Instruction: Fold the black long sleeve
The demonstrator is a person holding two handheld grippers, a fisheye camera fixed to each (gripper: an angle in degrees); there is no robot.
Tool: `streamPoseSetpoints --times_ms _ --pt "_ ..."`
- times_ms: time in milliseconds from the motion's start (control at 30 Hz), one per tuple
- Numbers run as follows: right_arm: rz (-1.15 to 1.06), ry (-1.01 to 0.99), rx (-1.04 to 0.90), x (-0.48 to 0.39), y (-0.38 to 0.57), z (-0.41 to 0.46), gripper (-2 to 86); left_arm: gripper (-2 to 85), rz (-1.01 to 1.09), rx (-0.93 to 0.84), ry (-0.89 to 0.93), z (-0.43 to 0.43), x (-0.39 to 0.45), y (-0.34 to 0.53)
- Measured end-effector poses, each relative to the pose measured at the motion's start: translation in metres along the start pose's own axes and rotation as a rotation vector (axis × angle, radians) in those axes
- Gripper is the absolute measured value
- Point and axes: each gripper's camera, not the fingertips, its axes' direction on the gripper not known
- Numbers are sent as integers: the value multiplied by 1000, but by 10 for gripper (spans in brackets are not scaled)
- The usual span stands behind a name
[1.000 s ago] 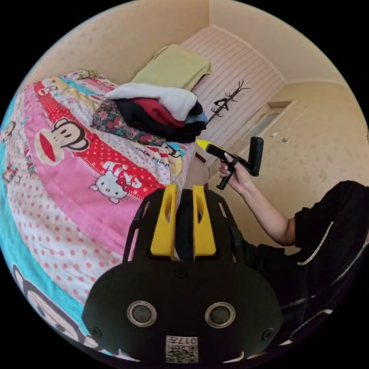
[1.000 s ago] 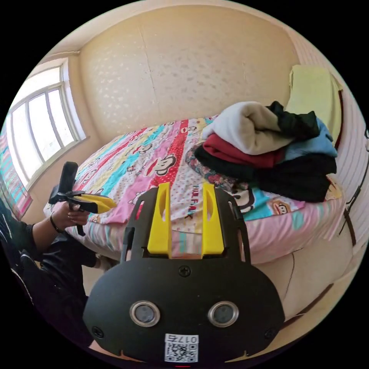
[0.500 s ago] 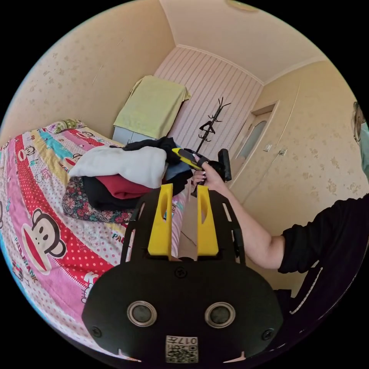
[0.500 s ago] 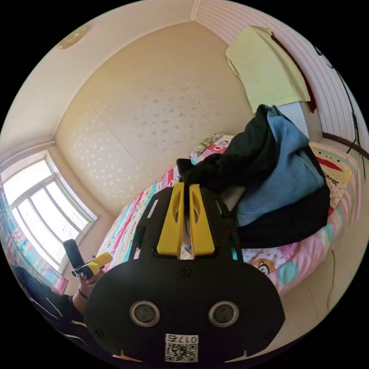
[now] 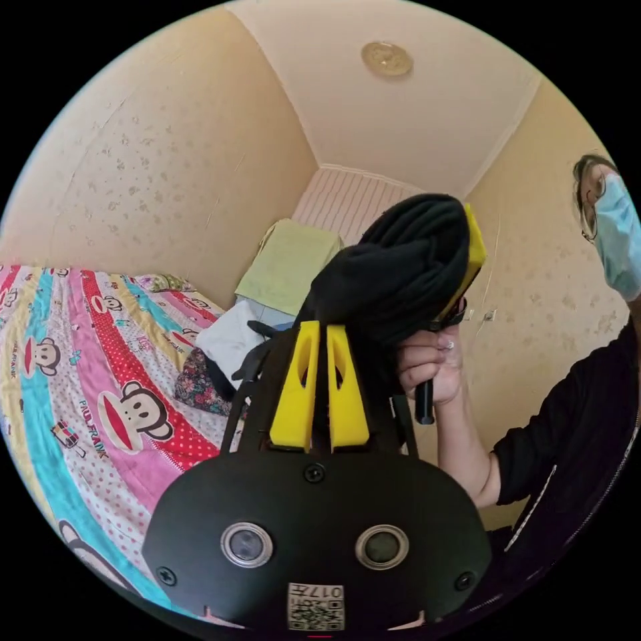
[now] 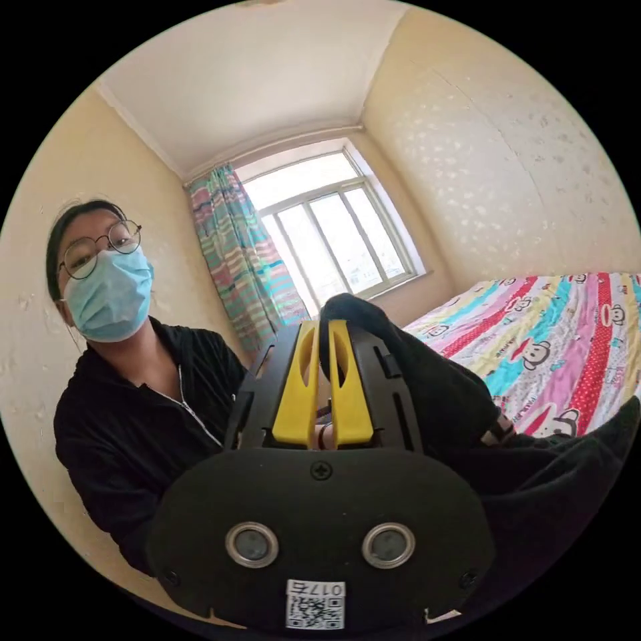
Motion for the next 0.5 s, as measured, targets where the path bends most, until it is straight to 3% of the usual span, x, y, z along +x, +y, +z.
streamPoseSetpoints --times_ms 67,133,200,267,333,400,500 --pt "-29 24 22 1 2 4 43 6 -38 85 -107 -63 -11 -1" --pt "-69 187 15 -2 8 11 53 3 -86 153 -171 -112 -21 -2" --pt "-119 527 -30 0 24 35 77 2 -124 235 -193 -162 -30 -1" --pt "-149 696 -81 13 41 63 114 2 -125 295 -223 -217 -35 2" --pt "-137 711 -117 38 62 94 162 1 -147 328 -274 -250 -38 8" --pt "18 611 -135 93 95 134 210 1 -178 374 -315 -277 -41 18" --pt "206 437 -196 163 136 187 204 1 -242 398 -263 -307 -50 31"
